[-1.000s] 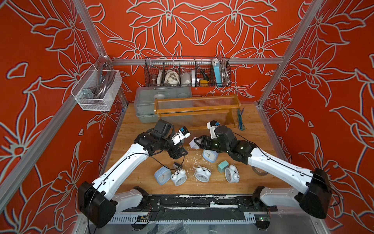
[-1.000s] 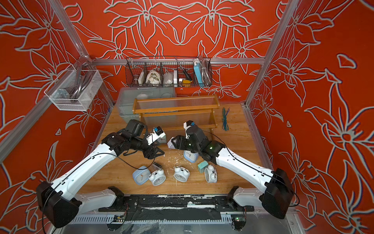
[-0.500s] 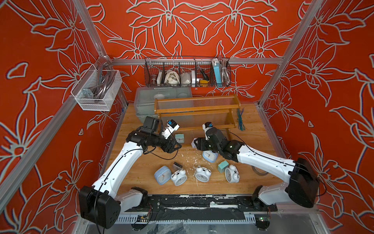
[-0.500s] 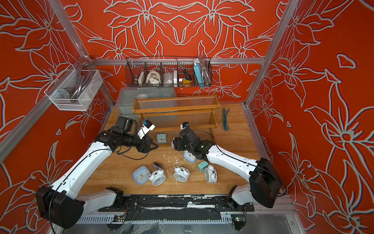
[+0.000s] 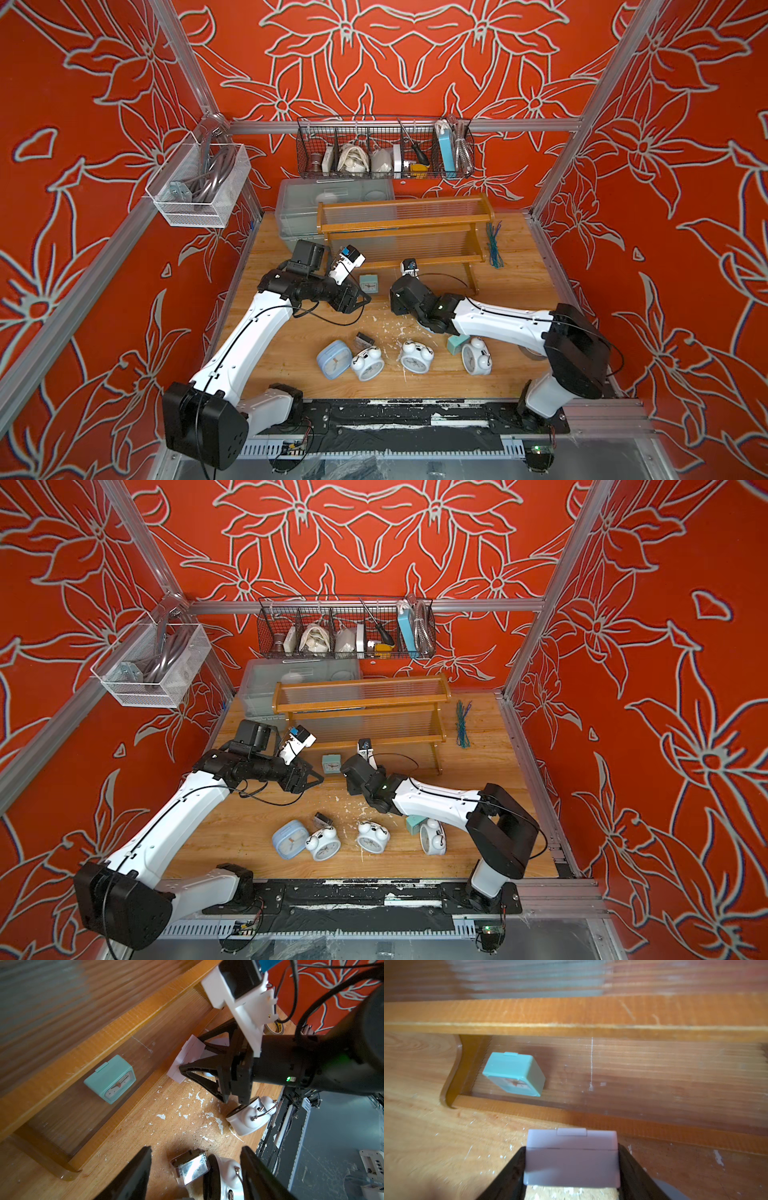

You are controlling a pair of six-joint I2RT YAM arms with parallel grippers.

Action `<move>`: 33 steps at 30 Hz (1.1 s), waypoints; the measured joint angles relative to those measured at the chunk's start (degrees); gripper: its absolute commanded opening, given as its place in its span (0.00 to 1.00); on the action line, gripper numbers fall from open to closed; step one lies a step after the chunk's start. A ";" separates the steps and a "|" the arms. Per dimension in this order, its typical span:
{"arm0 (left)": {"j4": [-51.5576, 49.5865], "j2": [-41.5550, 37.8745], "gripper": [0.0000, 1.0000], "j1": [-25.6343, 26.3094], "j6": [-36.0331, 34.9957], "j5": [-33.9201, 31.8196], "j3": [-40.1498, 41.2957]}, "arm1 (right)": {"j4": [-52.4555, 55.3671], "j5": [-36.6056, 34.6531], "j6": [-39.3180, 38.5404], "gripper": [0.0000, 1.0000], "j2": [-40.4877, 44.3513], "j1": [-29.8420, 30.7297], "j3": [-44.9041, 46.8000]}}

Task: Place the alarm clocks on the shelf by style
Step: Place the alarm on the shelf.

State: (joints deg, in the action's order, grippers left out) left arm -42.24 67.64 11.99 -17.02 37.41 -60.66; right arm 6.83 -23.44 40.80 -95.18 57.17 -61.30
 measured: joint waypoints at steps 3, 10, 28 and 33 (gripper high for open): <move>0.02 -0.39 0.68 -0.35 0.17 0.00 0.57 | -0.26 -2.10 0.09 0.39 -2.38 0.00 -1.46; 0.07 -0.57 0.68 -1.01 0.24 0.02 0.72 | -0.31 -4.94 0.09 0.39 -7.72 0.00 -5.57; -0.07 -1.75 0.68 -1.99 0.44 0.81 0.81 | -0.85 -9.57 -0.35 0.39 -14.49 -0.63 -10.38; -0.09 -1.86 0.68 -2.10 0.44 1.22 0.81 | -0.90 -9.77 -0.28 0.39 -16.02 -1.40 -11.15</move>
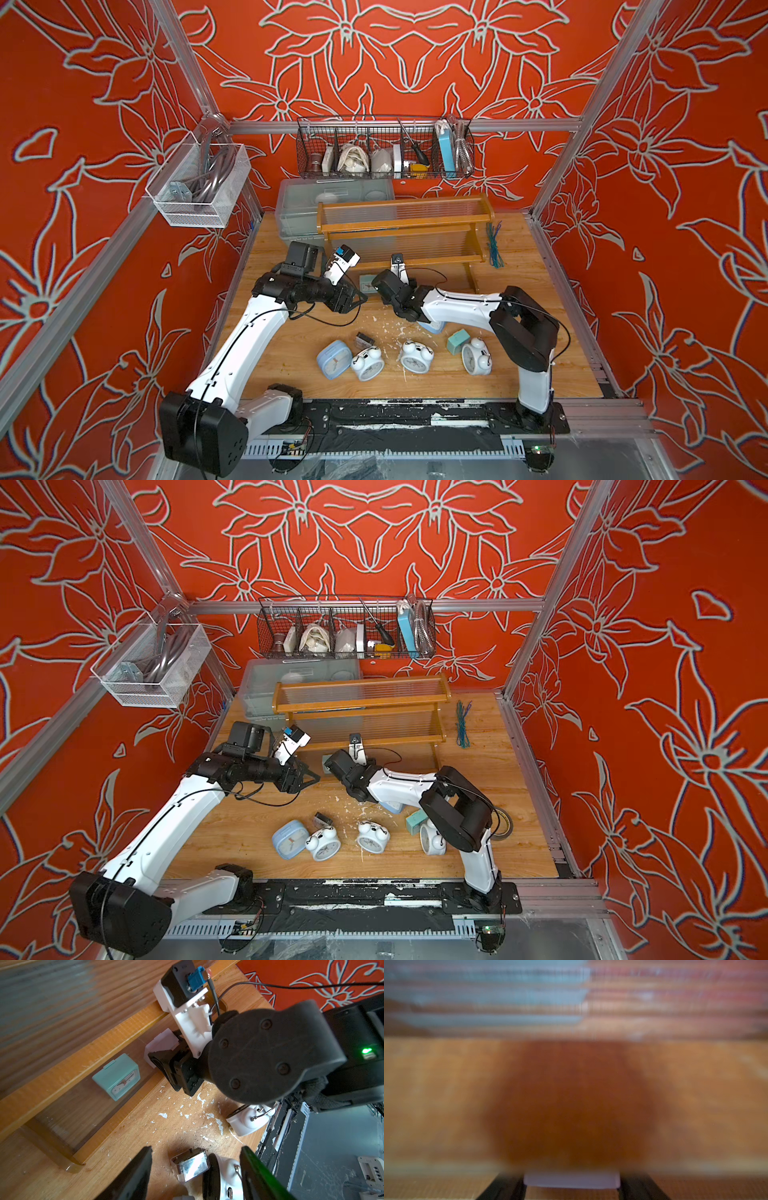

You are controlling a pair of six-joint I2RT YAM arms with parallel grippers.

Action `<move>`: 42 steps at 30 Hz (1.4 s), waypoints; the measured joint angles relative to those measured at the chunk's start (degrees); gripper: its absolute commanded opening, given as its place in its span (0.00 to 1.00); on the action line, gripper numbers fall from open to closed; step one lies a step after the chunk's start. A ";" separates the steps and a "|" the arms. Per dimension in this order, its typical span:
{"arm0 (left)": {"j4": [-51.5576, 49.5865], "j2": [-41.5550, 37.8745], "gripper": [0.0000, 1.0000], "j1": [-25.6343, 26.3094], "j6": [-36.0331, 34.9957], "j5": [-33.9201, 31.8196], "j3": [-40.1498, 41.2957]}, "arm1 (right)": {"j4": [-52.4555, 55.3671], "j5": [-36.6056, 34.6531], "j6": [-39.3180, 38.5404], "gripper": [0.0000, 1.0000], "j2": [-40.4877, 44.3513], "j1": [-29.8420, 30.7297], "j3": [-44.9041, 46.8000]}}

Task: Place the alarm clocks on the shelf by style
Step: Place the alarm on the shelf.

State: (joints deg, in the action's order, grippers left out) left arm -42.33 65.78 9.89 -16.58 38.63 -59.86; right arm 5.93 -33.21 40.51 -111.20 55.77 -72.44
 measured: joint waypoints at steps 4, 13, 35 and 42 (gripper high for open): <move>-0.02 -0.04 0.68 -0.20 0.09 0.11 0.00 | -0.24 -0.04 0.37 0.39 -0.59 -0.81 -0.59; -0.02 -0.04 0.68 -0.20 0.13 0.24 0.00 | -0.79 0.00 0.79 0.40 -2.29 -2.14 -2.19; -0.02 -0.04 0.68 -0.52 0.13 0.28 0.00 | 0.07 0.98 0.44 0.82 -2.69 -2.16 -2.84; -0.02 -0.07 0.68 -0.52 0.13 0.28 0.00 | 2.89 3.67 0.22 0.84 0.92 -2.21 -2.29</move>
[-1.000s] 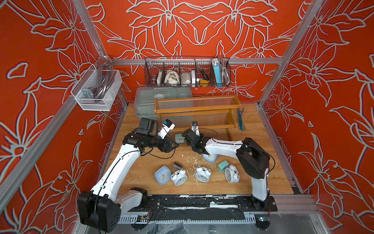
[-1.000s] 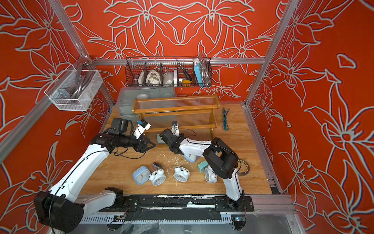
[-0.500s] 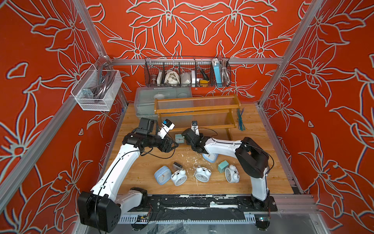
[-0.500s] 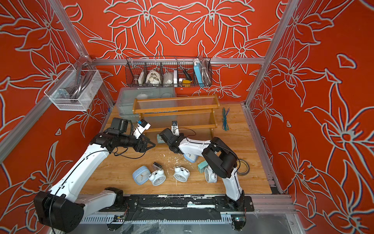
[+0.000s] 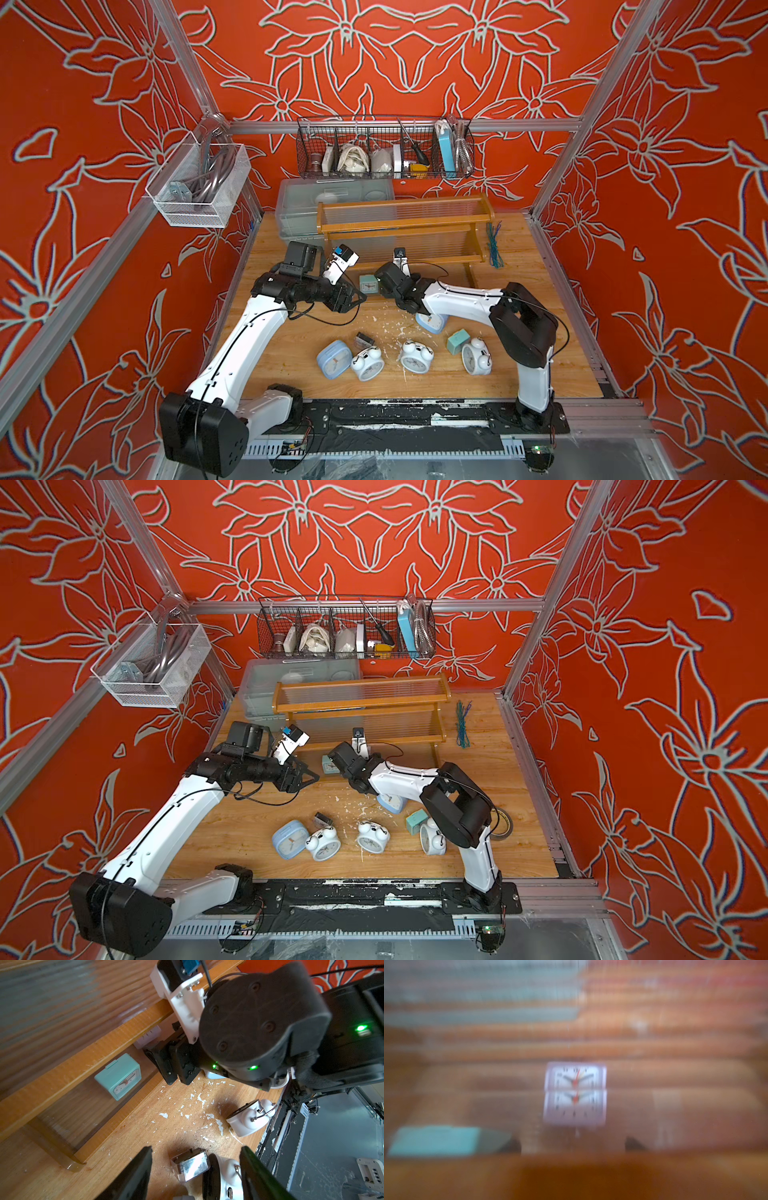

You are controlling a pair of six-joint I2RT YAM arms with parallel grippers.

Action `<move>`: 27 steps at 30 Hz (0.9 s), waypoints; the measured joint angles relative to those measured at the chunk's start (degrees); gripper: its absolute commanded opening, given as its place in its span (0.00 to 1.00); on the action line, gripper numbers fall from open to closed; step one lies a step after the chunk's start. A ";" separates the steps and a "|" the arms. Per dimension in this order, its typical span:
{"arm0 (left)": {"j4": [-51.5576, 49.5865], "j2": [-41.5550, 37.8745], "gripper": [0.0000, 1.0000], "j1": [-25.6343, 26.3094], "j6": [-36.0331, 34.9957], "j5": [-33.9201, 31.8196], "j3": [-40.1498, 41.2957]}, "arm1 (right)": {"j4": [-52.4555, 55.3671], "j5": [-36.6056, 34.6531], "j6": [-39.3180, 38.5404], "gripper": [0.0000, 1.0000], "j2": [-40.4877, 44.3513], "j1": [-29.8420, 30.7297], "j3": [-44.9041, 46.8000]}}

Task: Place the alarm clocks on the shelf by style
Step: Place the alarm on the shelf.

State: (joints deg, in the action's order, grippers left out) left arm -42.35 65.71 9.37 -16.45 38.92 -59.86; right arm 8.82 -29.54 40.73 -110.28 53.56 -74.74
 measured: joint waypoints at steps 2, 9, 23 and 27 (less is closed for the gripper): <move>0.00 0.00 0.68 0.00 0.00 0.02 0.04 | 0.48 0.87 -0.15 0.84 2.64 0.00 1.09; 0.02 0.00 0.68 0.00 0.04 0.39 0.68 | 2.36 2.97 -0.96 0.81 9.03 0.00 3.06; 0.02 -0.59 0.68 -0.02 0.24 0.66 0.68 | 2.32 5.40 -1.20 0.80 9.20 0.00 5.84; 0.02 -0.61 0.68 -0.02 0.24 0.74 0.68 | 2.32 5.64 -1.20 0.79 9.20 0.00 6.71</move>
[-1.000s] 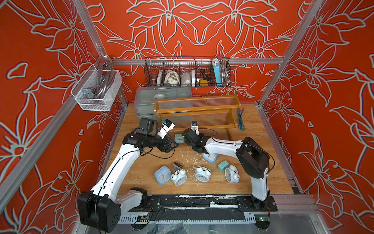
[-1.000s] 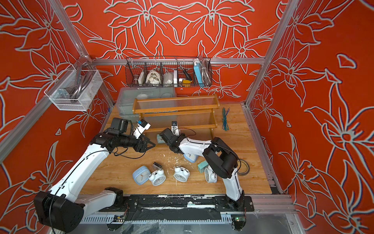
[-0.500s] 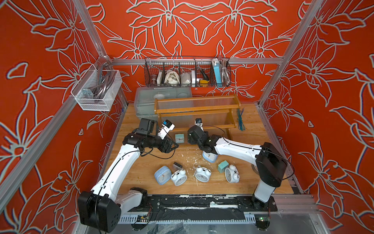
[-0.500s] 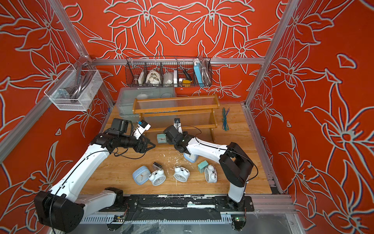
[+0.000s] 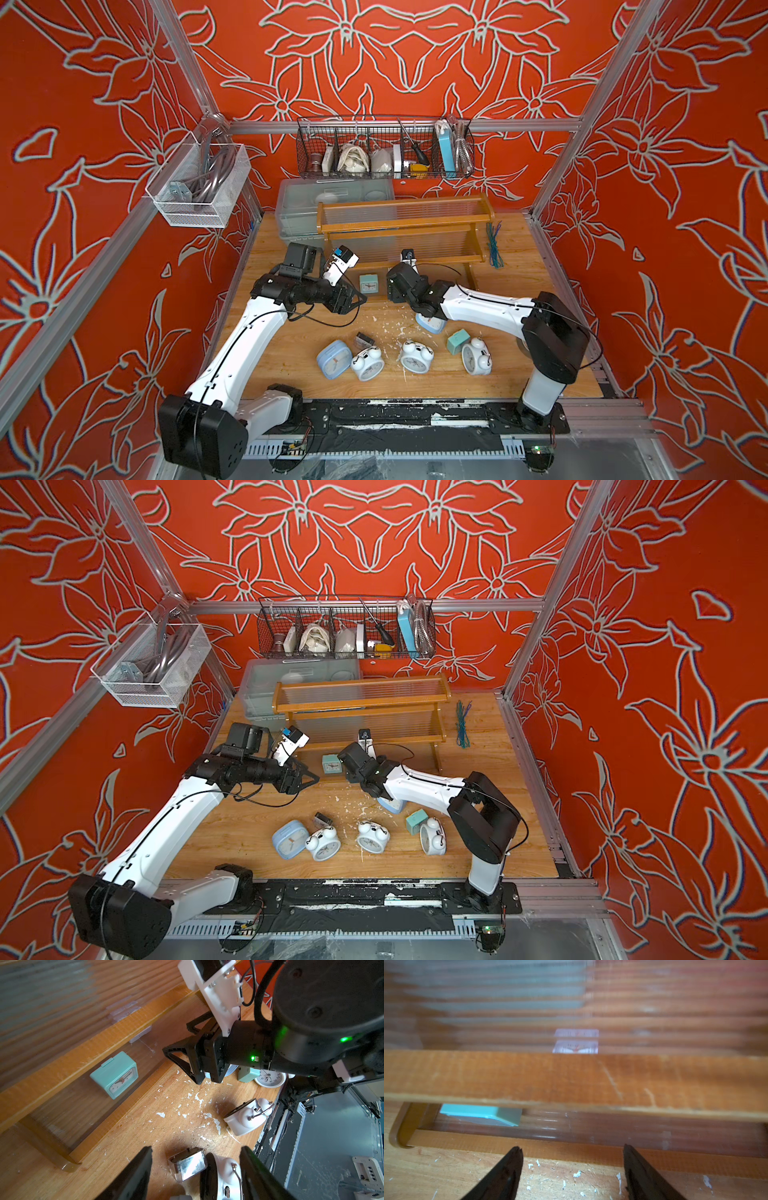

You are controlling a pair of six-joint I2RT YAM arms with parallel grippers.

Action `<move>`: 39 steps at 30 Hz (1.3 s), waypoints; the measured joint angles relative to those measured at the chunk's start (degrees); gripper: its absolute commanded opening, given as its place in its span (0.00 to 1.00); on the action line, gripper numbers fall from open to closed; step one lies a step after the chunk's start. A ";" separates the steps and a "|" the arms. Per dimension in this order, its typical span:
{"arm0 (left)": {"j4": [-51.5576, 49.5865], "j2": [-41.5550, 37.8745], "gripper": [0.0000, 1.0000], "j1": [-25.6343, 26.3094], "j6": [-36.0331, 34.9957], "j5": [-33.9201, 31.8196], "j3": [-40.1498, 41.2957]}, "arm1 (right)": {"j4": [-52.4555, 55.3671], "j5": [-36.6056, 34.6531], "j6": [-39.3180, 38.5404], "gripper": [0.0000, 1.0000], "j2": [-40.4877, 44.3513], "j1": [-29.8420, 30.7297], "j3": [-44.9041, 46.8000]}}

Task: Place the alarm clocks on the shelf by style
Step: Place the alarm on the shelf, then adjust the alarm on the shelf.

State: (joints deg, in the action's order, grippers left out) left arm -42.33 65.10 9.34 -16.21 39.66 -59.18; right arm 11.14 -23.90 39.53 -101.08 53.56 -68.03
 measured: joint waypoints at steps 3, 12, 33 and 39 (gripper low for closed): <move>0.00 0.00 0.68 0.00 0.00 0.02 0.00 | -0.02 0.15 0.11 0.80 0.26 0.00 0.87; 0.02 -0.02 0.68 0.00 0.00 0.07 0.20 | -2.21 4.87 4.04 0.77 10.40 -1.16 10.86; 0.04 -0.02 0.68 0.00 -0.02 0.33 0.87 | -26.84 25.38 28.74 0.61 25.24 -15.17 35.04; 0.04 -0.02 0.68 0.00 -0.02 0.35 0.87 | -29.59 26.45 35.32 0.54 26.03 -18.88 36.52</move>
State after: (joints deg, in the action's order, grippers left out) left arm -42.28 65.08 9.34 -16.23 40.01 -58.30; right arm -18.46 2.55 74.85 -75.05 34.68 -31.51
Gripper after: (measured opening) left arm 0.676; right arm 0.551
